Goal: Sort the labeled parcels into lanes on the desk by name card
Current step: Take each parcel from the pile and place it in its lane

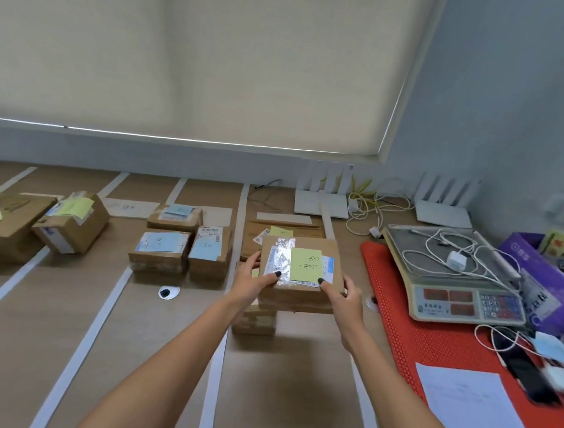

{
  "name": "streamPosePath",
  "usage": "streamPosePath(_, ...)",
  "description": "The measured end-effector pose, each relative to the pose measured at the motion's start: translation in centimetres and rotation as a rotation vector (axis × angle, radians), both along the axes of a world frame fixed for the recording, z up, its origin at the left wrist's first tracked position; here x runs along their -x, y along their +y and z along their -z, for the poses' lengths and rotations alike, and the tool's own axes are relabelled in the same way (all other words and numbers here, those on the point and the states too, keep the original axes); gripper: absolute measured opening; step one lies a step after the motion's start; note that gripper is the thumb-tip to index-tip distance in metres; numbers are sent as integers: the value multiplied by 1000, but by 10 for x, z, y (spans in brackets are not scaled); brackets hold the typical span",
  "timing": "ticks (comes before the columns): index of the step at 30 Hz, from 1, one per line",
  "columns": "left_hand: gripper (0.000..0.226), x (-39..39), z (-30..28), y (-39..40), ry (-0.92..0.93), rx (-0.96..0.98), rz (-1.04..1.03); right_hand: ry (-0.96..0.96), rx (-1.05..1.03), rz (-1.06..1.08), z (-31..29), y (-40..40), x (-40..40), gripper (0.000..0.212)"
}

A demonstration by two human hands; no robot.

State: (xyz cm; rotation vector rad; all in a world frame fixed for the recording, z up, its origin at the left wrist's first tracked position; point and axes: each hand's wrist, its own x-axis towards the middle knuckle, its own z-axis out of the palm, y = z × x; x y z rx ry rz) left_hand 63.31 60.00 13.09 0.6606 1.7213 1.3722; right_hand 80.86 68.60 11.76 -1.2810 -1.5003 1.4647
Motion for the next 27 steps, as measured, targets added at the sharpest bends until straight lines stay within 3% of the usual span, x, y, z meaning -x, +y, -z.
streamPosePath(12, 55, -26, 42, 88, 79, 148, 67, -44, 77, 46, 41, 61, -30, 41)
streamPosePath(21, 61, -9, 79, 97, 43, 372, 69, -88, 193, -38, 81, 83, -13, 29)
streamPosePath(27, 48, -3, 94, 98, 75, 391, 84, -189, 272, -114, 99, 88, -8, 47)
